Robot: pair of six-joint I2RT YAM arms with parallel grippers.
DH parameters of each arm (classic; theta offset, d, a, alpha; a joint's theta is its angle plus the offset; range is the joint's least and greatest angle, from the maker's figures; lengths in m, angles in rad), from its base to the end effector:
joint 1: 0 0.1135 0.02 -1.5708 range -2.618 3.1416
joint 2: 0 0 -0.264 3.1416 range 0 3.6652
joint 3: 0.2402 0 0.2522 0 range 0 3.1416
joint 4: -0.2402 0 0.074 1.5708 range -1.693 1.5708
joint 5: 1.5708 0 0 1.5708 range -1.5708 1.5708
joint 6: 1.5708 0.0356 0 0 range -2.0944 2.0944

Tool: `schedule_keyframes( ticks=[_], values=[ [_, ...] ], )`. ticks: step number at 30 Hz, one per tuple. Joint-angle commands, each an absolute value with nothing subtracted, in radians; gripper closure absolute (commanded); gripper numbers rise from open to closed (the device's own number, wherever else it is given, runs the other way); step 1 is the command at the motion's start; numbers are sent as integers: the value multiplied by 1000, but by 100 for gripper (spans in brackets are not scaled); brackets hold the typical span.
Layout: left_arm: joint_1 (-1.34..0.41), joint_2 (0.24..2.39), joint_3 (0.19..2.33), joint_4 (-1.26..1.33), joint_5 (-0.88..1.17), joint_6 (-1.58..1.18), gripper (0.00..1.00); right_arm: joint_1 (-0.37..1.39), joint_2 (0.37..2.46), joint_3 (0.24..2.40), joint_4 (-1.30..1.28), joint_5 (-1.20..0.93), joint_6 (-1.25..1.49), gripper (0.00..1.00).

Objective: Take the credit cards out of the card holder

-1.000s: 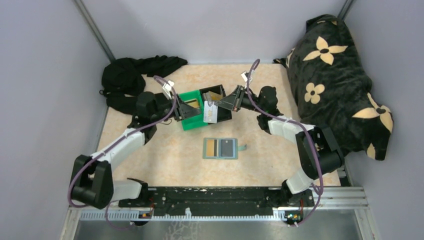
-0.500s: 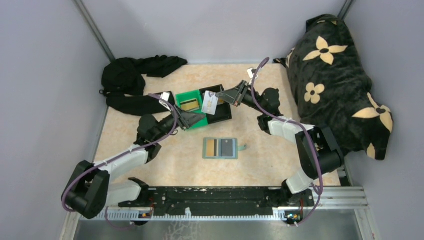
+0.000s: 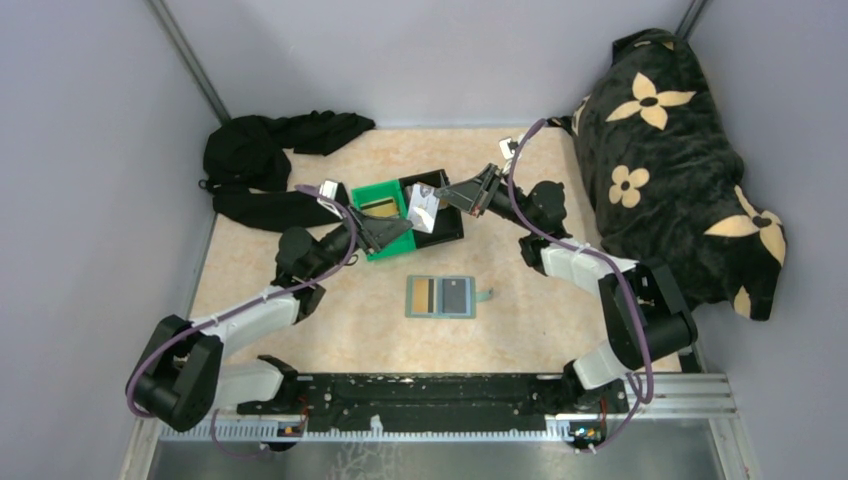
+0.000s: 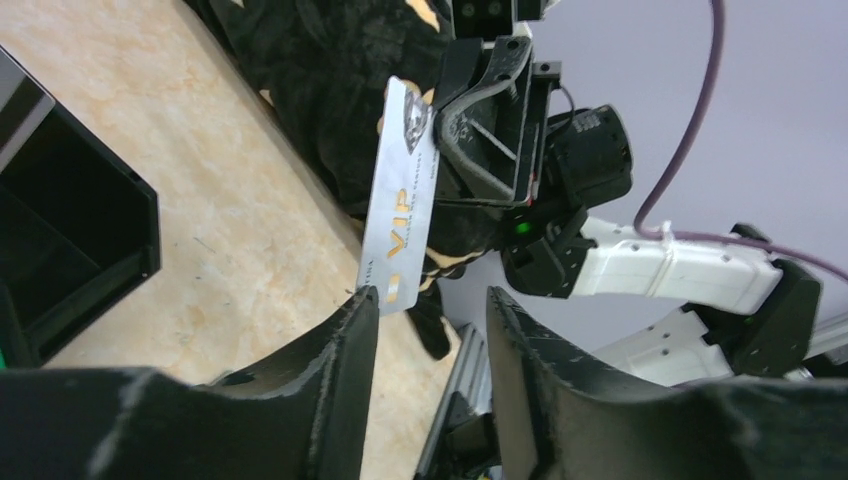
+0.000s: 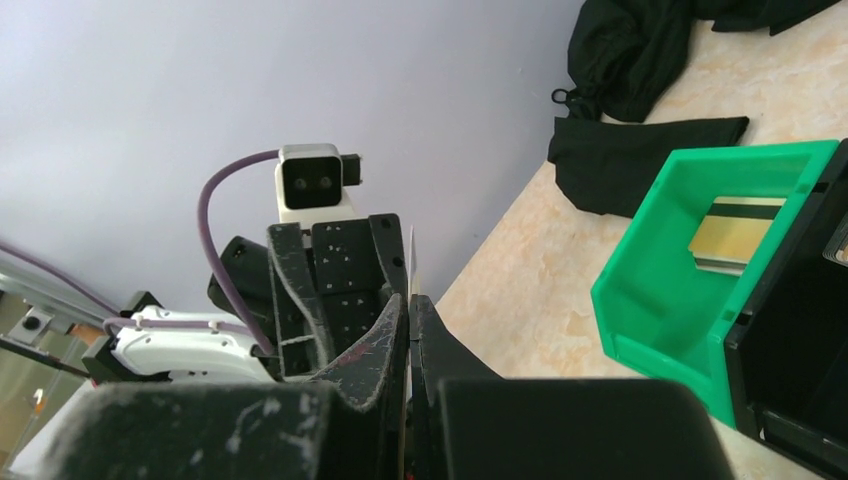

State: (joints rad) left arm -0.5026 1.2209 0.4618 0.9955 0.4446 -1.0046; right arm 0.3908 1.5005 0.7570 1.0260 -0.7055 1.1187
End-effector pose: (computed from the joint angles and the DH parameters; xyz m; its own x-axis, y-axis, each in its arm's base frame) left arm 0.2132 -0.1347 0.2613 -0.5662 -0.5582 -0.6065 0.6031 0.2211 -0.7664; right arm 0.2866 0.1430 0.2834 -0.6662 0.4662 -0.5821 -0.6101 0.1084 0.7849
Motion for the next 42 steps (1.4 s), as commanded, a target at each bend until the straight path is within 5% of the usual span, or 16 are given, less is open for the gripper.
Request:
schedule_keyframes(
  ticks=[1,23,28,31,34,42],
  values=[
    [-509,1179,458,1014,414,-984,45,396,1474,792,1075,-722,1099,100],
    [-521,1225,483,1025,425,-963,44,388,1437,779,1036,-745,1073,100],
    [-547,1248,493,1044,446,-957,57,388,1457,782,1071,-753,1098,100],
    [-549,1259,494,1054,448,-960,84,388,1457,787,1077,-757,1103,100],
    [-549,1259,494,1057,446,-968,100,388,1450,787,1071,-758,1099,100],
    [-522,1153,459,1001,394,-941,100,387,1443,762,1073,-749,1094,100]
  ],
)
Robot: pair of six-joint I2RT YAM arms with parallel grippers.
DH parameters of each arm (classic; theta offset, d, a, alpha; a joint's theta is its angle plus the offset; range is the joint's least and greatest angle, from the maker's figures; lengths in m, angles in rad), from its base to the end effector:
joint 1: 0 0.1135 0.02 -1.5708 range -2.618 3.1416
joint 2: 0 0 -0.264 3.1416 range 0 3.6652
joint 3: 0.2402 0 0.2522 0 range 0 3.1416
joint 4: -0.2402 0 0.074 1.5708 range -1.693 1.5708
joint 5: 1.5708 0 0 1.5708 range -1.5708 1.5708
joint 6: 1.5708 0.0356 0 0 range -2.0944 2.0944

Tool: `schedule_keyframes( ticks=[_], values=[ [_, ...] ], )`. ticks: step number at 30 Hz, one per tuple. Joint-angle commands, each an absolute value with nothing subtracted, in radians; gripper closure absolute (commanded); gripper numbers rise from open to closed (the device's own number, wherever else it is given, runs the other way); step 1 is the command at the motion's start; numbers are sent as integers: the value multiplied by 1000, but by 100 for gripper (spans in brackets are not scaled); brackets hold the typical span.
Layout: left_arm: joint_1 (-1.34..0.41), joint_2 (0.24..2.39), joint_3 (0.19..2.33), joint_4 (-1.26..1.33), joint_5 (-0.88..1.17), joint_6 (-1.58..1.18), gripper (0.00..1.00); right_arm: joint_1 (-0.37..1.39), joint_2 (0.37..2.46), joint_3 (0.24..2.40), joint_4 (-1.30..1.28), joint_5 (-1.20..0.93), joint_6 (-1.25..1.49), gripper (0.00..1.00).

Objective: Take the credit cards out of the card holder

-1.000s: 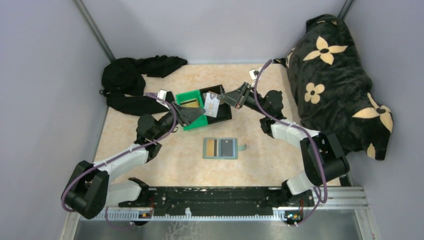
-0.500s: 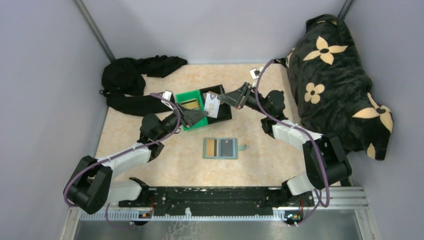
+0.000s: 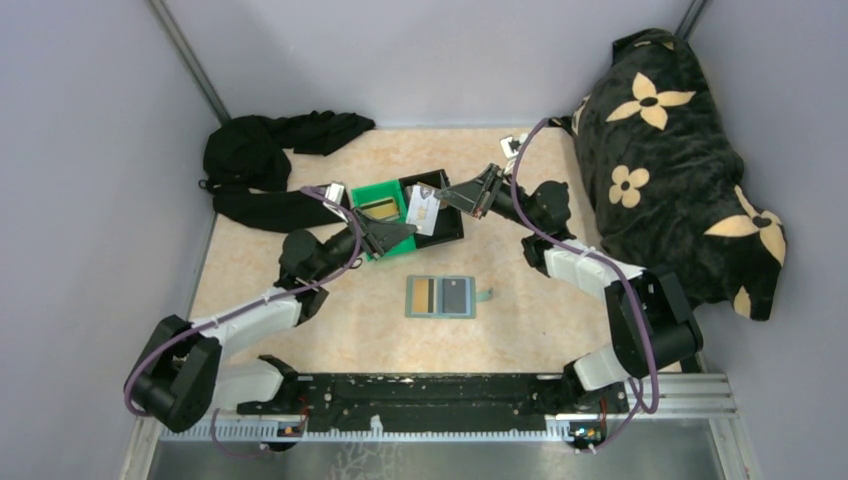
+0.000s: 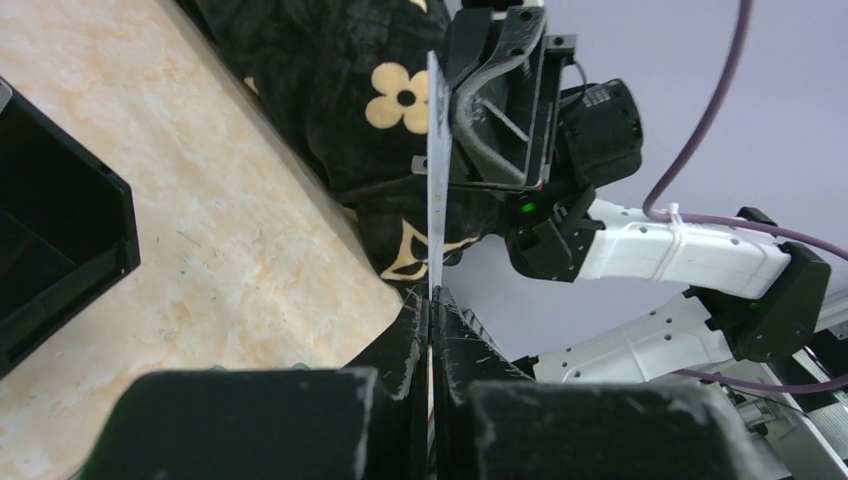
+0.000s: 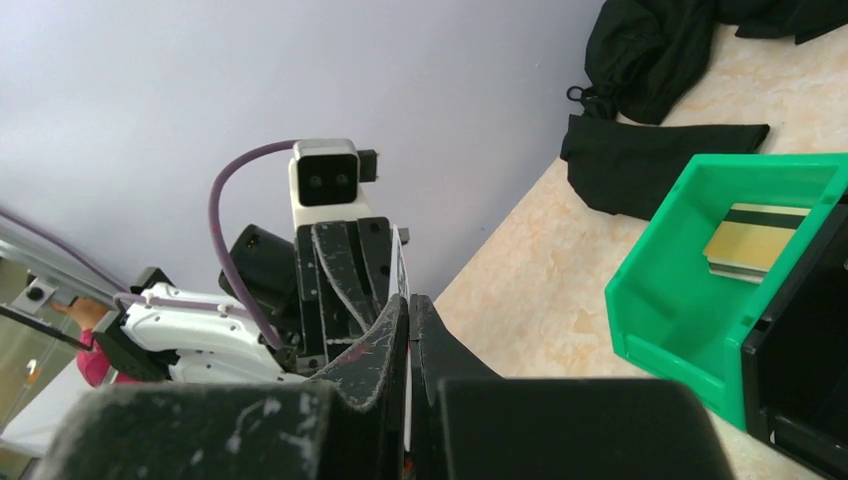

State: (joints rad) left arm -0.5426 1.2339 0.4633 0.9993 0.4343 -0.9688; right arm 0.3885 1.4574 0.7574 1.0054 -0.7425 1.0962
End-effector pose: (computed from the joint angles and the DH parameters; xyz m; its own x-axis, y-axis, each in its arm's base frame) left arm 0.2096 -0.1439 0.2592 -0.5654 -0.5322 -0.6302 0.6240 0.2236 -0.7487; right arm 0.2794 0.1404 0.2940 -0.6519 0.4413 -0.6167 -0.6478 0.0987 0.7554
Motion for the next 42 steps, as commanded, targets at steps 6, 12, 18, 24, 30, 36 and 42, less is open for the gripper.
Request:
schedule_keyframes(
  ticks=[6,12,18,24,30,36,42],
  values=[
    [-500,1067,427,937,333,-910,100,387,1431,733,1070,-756,1096,100],
    [-491,1100,454,939,329,-909,100,387,1394,681,1092,-755,1104,100],
    [-490,1118,457,966,301,-927,100,388,1396,655,1122,-760,1119,100],
    [-486,1099,458,950,279,-911,100,387,1400,648,1126,-767,1118,100],
    [-453,1065,530,724,238,-839,100,364,1397,639,1119,-742,1117,78],
    [-323,1024,649,410,242,-691,100,268,1406,598,1197,-773,1166,69],
    [-200,1205,883,110,445,-596,100,220,1467,575,1303,-821,1218,69]
  ],
)
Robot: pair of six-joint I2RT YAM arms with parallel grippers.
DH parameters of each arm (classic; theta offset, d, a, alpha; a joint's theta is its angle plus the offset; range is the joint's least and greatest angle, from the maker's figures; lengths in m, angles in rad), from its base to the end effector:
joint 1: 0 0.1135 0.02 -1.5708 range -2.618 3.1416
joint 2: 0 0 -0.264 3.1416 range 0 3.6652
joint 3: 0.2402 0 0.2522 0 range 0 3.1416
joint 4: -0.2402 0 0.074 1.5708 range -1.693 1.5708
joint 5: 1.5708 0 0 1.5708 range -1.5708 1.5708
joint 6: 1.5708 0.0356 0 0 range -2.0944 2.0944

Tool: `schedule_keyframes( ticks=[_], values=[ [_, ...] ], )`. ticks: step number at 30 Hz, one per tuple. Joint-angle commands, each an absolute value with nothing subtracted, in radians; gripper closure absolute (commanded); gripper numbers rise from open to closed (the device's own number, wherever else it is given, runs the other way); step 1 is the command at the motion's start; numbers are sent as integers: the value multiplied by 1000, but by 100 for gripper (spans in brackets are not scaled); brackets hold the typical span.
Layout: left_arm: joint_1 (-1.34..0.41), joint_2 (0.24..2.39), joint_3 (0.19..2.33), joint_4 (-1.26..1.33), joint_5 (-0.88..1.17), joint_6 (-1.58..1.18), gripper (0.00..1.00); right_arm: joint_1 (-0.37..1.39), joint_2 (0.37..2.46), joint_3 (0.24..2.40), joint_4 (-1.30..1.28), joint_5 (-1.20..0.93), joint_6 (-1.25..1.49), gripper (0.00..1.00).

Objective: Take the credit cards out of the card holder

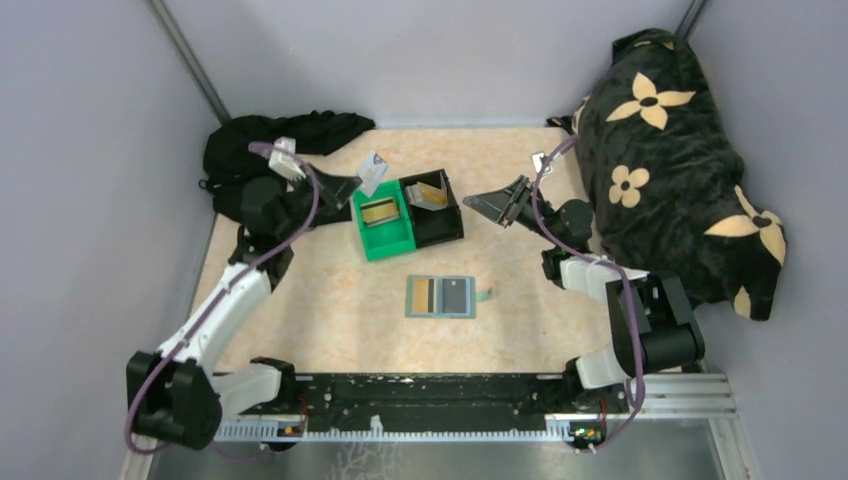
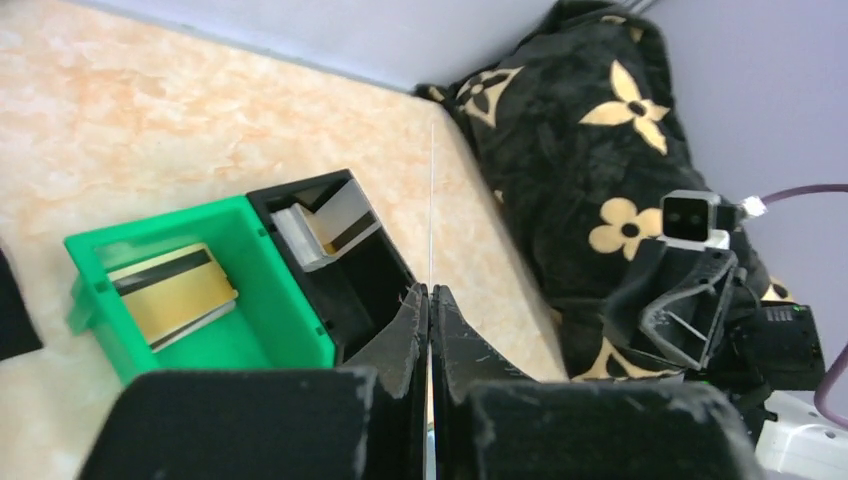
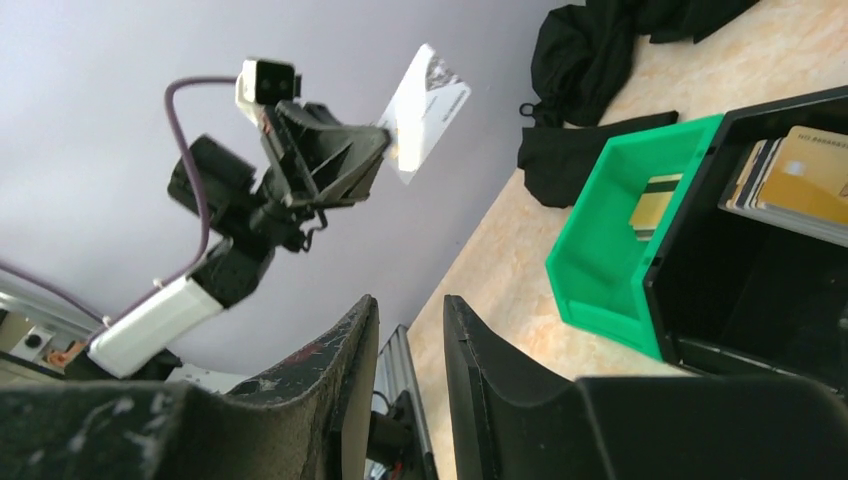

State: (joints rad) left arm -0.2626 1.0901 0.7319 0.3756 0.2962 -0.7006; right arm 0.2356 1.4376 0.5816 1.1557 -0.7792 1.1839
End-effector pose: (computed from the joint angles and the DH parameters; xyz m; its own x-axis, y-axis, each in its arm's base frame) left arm 0.2449 -0.0766 0.3198 -0.3289 -0.5501 -0.7676 0.4161 0.6453 -0.6407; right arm 0.2720 0.0910 0.2588 -0.6501 0.5216 -0.5526 -0.5748 0.1381 0.8065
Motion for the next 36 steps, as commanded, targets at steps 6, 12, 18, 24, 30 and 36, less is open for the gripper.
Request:
schedule_keyframes(
  ticks=[6,12,18,24,30,36],
  values=[
    [-152,1491,1126,-169,649,-433,100,217,1573,574,1442,-859,1291,70],
    [-149,1682,1257,-352,685,-352,100,200,1730,586,1708,-892,1472,70],
    [-150,1731,1283,-412,533,-341,100,196,1687,560,1619,-879,1390,72],
    [-155,1791,1360,-456,478,-361,100,196,1582,558,1489,-886,1301,72],
    [-160,1888,1478,-497,468,-351,100,196,1569,551,1464,-882,1277,72],
    [-164,1989,1564,-535,461,-344,100,196,1590,548,1491,-887,1287,72]
  ],
)
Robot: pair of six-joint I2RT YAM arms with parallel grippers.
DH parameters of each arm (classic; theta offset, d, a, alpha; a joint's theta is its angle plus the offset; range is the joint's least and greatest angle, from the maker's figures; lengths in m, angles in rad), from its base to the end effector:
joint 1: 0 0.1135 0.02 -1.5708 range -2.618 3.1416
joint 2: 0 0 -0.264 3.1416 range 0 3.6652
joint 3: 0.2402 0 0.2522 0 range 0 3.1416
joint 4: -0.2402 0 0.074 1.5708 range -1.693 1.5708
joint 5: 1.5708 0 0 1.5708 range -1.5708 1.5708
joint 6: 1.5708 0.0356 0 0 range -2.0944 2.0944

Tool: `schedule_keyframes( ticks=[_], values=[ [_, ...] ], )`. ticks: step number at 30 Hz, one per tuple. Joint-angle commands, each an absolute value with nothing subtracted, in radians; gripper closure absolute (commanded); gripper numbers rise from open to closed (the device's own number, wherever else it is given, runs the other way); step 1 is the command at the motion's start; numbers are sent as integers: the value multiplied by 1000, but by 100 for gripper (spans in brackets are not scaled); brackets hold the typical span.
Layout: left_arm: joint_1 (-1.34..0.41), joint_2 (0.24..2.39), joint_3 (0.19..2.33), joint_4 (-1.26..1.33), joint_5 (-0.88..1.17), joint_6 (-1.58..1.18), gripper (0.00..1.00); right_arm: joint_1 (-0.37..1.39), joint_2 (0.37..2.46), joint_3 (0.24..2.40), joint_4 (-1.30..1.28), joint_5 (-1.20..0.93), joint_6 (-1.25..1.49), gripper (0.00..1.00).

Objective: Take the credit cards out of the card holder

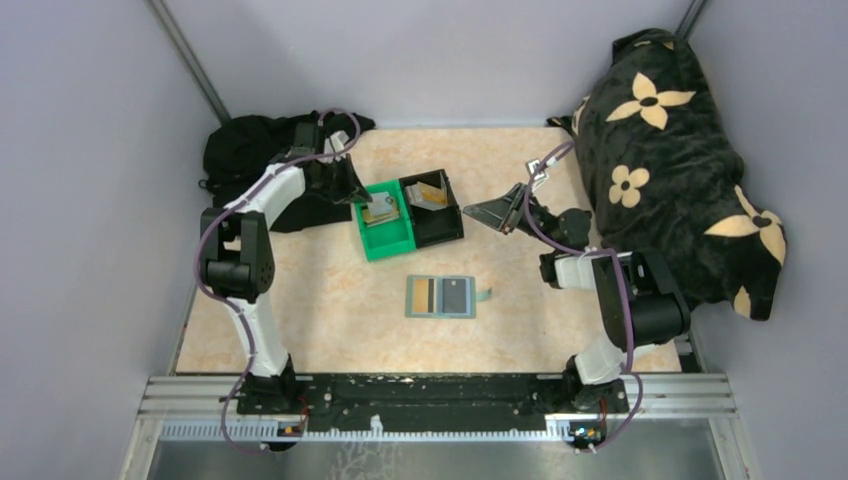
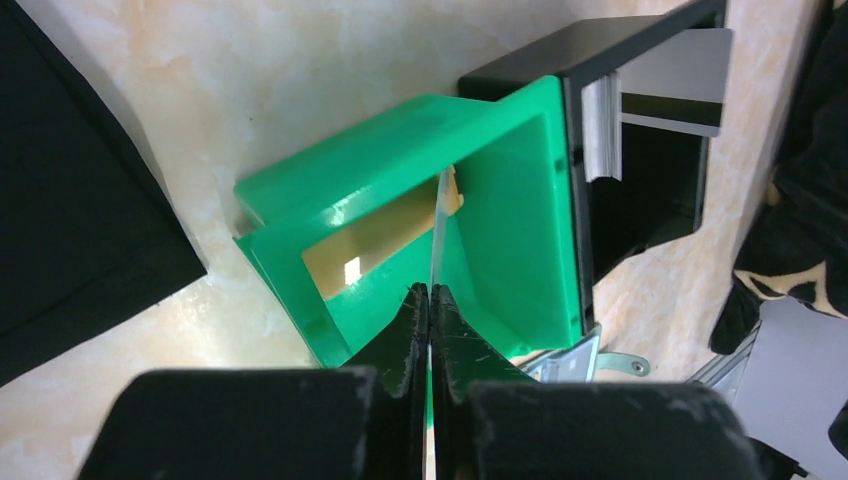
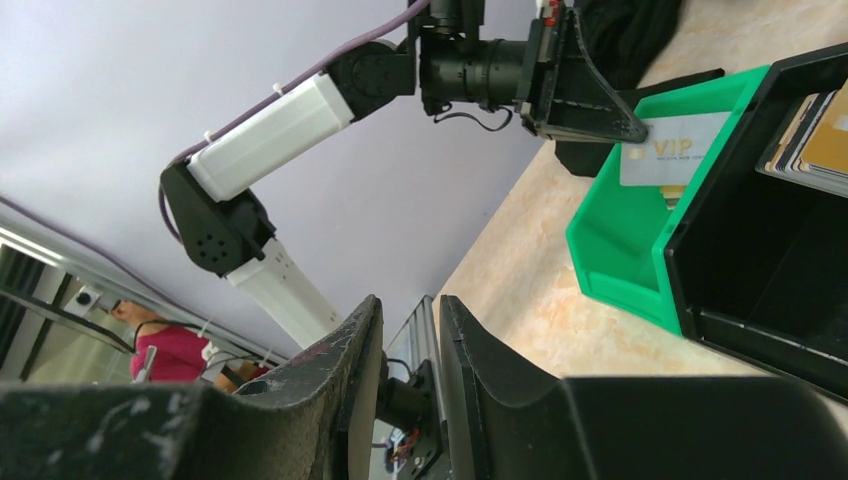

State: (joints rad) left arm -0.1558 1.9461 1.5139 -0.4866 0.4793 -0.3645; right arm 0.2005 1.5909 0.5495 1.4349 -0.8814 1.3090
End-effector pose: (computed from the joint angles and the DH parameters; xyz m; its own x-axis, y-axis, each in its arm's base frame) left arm 0.4207 -0.0827 0.2271 -0.8813 -0.1818 -0.4362 0.1070 0.8224 -0.5588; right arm 0.2788 0.0847 0.2334 -0.6997 0.4848 -0.5248 -0.5765 0.0508 0.8155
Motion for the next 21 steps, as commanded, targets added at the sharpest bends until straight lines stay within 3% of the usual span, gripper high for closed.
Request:
schedule_keyframes(
  ticks=[1,9,15,18,21],
  values=[
    [-165,2000,1579,-541,460,-343,100,195,1592,548,1492,-887,1288,72],
    [-173,2041,1644,-594,420,-342,100,195,1609,548,1508,-888,1295,72],
    [-175,2007,1632,-596,347,-345,60,195,1612,548,1505,-888,1290,72],
    [-176,1991,1635,-595,322,-350,50,196,1615,548,1509,-890,1291,72],
    [-184,1962,1634,-595,276,-349,47,196,1614,548,1511,-891,1292,72]
  ],
)
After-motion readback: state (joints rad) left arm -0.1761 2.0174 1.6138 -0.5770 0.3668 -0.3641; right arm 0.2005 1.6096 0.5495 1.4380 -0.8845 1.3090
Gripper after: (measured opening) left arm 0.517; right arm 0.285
